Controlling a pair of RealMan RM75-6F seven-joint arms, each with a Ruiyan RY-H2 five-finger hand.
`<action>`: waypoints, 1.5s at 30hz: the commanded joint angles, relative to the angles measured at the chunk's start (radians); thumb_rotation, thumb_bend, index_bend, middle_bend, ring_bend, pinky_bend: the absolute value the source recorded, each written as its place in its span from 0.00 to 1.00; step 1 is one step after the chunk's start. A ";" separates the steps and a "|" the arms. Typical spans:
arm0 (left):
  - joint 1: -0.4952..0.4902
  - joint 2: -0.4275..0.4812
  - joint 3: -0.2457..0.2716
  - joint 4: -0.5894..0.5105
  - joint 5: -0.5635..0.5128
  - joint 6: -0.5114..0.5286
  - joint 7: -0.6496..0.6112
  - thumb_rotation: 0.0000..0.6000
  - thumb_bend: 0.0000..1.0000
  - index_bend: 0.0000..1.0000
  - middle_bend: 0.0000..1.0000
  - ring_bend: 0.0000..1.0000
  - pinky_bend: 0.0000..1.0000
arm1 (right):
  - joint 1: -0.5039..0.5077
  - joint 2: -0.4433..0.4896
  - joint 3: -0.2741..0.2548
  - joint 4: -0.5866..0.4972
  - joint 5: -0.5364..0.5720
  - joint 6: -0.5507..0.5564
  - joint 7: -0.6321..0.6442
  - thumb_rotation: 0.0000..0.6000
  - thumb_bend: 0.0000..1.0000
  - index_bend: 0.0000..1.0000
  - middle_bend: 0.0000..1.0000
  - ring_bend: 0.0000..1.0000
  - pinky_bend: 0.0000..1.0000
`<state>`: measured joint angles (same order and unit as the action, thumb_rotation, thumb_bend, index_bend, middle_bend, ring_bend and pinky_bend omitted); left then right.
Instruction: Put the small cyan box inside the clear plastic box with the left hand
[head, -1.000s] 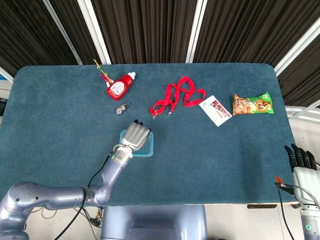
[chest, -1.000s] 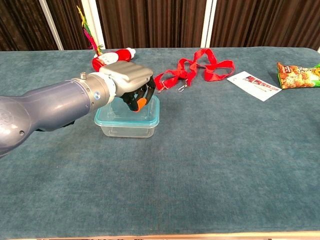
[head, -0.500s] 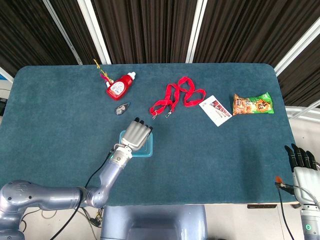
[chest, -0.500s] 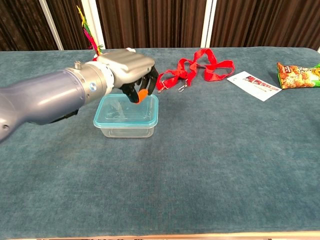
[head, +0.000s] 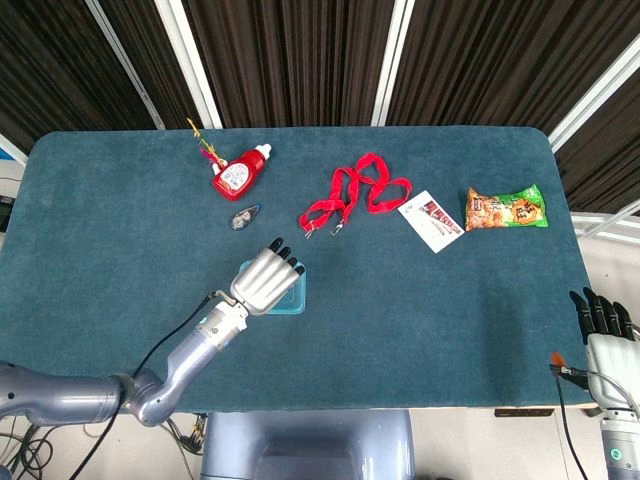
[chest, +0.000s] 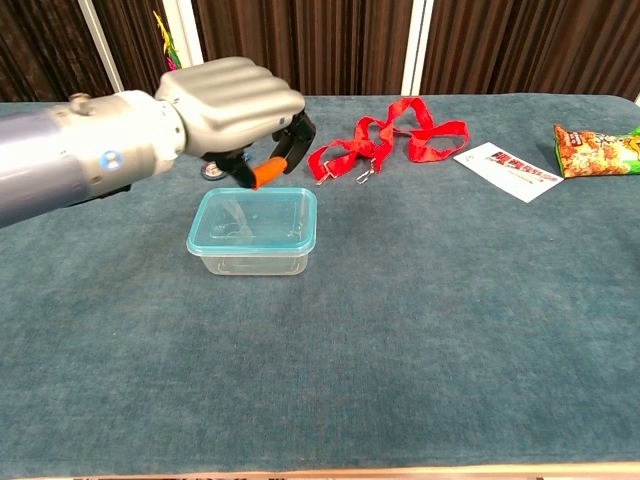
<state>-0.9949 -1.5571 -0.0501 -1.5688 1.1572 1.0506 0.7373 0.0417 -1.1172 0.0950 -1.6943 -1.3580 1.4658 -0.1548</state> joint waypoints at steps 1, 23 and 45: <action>0.031 0.028 0.061 0.034 0.103 0.002 -0.067 1.00 0.54 0.56 0.52 0.34 0.26 | 0.000 0.000 0.000 -0.001 0.002 -0.001 -0.003 1.00 0.31 0.04 0.04 0.04 0.00; 0.076 -0.049 0.068 0.160 0.258 -0.052 -0.310 1.00 0.54 0.56 0.53 0.34 0.26 | -0.001 0.002 0.001 -0.006 0.014 -0.005 -0.011 1.00 0.31 0.04 0.04 0.04 0.00; 0.090 -0.109 0.037 0.235 0.296 -0.073 -0.310 1.00 0.54 0.55 0.52 0.34 0.26 | -0.001 0.003 0.000 -0.007 0.017 -0.006 -0.009 1.00 0.31 0.04 0.04 0.04 0.00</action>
<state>-0.9050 -1.6658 -0.0126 -1.3349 1.4529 0.9776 0.4275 0.0407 -1.1141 0.0955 -1.7015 -1.3414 1.4595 -0.1637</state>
